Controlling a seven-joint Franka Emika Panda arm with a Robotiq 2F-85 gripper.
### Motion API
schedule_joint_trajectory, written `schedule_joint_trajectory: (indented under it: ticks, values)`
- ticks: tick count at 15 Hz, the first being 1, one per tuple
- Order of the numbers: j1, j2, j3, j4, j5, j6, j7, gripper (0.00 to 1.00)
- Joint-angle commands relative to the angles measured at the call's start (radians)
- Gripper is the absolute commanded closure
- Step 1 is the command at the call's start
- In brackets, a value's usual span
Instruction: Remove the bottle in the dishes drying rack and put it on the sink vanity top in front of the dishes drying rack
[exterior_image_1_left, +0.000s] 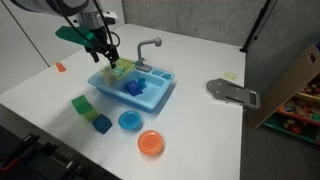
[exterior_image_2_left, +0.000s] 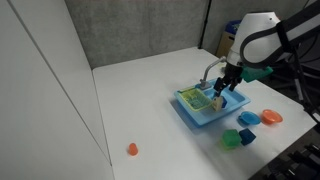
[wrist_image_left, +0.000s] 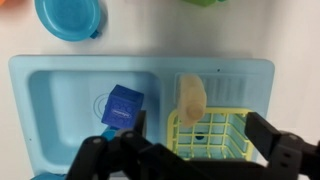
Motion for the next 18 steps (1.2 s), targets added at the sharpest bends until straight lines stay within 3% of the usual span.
schedule_joint_trajectory:
  ticks: [1,10,18]
  values:
    - [-0.034,-0.091,0.019,-0.040,0.026,-0.060,-0.050,0.00]
    - [-0.073,-0.280,0.005,-0.051,0.102,-0.312,-0.109,0.00]
    - [-0.087,-0.522,-0.014,-0.180,0.097,-0.462,-0.003,0.00]
